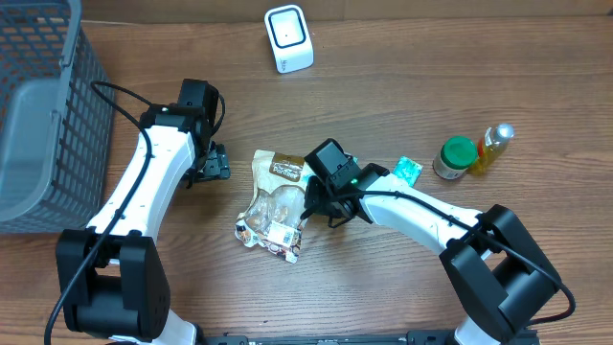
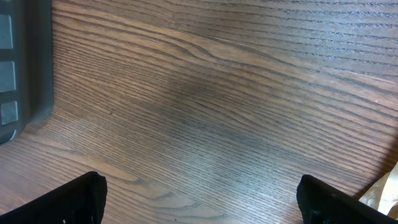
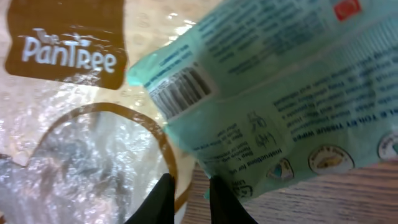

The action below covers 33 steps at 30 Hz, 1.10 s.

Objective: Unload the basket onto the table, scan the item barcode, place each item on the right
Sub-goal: 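Return the right gripper to the clear bag and lower onto it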

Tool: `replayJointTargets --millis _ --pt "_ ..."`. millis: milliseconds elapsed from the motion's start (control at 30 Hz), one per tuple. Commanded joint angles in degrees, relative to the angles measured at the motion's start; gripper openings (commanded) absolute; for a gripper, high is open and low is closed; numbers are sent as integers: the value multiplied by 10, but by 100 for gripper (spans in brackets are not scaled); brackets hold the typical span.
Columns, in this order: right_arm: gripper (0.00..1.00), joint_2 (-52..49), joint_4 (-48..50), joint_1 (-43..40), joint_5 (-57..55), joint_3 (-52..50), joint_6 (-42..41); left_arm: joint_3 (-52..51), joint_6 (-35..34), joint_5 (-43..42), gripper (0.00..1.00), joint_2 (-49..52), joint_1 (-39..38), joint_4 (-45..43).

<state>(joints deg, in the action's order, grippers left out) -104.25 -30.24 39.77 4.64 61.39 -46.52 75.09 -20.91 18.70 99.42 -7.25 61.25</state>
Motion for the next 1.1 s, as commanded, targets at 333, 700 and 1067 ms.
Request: replayJointTargets --millis 333,700,1067 --pt "16 9 -50 -1 78 -3 -5 10 -8 8 100 -11 1 -1" --pt "17 6 9 50 83 -18 -12 10 -8 8 100 -11 1 -1" --pt "34 6 174 73 33 -18 -16 10 -8 8 99 -11 1 -1"
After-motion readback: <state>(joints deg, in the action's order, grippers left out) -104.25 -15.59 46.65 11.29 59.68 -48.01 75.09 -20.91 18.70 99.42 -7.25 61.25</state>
